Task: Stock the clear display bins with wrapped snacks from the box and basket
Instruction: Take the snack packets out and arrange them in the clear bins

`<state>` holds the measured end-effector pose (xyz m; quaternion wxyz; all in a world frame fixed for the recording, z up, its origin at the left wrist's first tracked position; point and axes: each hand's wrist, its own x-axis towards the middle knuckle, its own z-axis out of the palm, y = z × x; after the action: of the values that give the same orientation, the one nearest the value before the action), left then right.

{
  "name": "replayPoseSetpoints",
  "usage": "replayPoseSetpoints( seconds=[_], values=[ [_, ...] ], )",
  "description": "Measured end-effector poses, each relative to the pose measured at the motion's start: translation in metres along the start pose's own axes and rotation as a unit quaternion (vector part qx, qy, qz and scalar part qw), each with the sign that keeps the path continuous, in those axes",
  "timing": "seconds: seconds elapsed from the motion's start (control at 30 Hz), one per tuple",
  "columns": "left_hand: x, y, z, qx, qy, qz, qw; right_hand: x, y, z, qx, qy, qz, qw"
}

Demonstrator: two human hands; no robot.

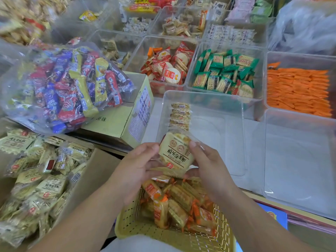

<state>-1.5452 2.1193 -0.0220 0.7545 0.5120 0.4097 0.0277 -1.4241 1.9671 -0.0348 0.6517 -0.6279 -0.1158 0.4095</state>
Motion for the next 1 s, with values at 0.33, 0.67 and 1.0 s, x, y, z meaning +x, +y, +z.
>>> replayPoseSetpoints(
  seconds=[0.33, 0.67, 1.0],
  values=[
    [-0.016, -0.01, -0.005, 0.068, 0.038, 0.046, 0.996, -0.015, 0.013, -0.004, 0.073, 0.028, 0.064, 0.995],
    [-0.015, -0.019, -0.007, 0.062, 0.037, 0.023, 0.997, -0.008, 0.02, -0.01, 0.198, 0.047, 0.14, 0.969],
    [-0.001, -0.018, -0.006, 0.057, 0.049, 0.018, 0.997, 0.002, 0.027, -0.018, 0.116, 0.052, 0.147, 0.981]
  ],
)
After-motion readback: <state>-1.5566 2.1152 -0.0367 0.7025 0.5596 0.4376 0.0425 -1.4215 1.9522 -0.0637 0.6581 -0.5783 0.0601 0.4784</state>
